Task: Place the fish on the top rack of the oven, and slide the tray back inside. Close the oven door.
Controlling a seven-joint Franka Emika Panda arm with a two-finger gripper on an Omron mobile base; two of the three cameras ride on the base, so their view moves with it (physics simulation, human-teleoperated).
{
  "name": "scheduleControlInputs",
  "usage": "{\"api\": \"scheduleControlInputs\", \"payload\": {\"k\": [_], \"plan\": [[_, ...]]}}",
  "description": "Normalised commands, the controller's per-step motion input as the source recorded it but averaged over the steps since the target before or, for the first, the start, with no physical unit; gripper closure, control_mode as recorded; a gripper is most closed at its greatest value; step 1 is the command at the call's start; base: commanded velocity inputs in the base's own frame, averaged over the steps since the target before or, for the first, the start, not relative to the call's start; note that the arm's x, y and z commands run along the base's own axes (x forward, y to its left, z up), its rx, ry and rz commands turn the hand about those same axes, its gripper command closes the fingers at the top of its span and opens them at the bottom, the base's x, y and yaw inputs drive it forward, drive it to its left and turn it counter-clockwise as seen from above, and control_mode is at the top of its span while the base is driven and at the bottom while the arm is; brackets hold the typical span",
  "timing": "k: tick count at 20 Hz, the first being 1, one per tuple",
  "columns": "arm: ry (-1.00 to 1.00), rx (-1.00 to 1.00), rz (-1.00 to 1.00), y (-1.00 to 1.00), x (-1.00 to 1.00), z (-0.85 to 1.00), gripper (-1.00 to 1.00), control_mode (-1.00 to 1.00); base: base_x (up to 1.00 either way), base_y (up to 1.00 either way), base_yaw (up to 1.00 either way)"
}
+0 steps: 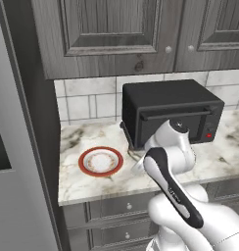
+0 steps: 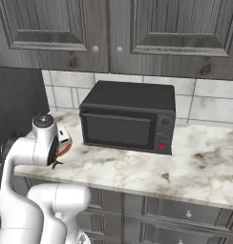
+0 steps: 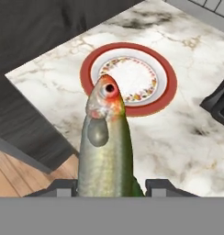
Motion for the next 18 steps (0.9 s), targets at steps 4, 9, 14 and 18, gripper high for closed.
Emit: {"api": "scheduleControlInputs", "payload": {"k": [4, 9, 14, 18], "plan": [[0.02, 0.0, 0.0, -0.19, 0.06, 0.03, 1.0, -1.0, 0.0, 0.0, 0.0], [0.0, 0.0, 0.02, -0.02, -0.04, 0.0, 1.0, 1.0, -0.28, -0.04, 0.08], [0.0, 0.0, 0.0, 0.0, 0.0, 0.0, 1.0, 1.0, -0.98, 0.0, 0.29], [0.0, 0.0, 0.0, 0.0, 0.0, 0.0, 1.0, 1.0, -0.63, 0.53, 0.43]]}}
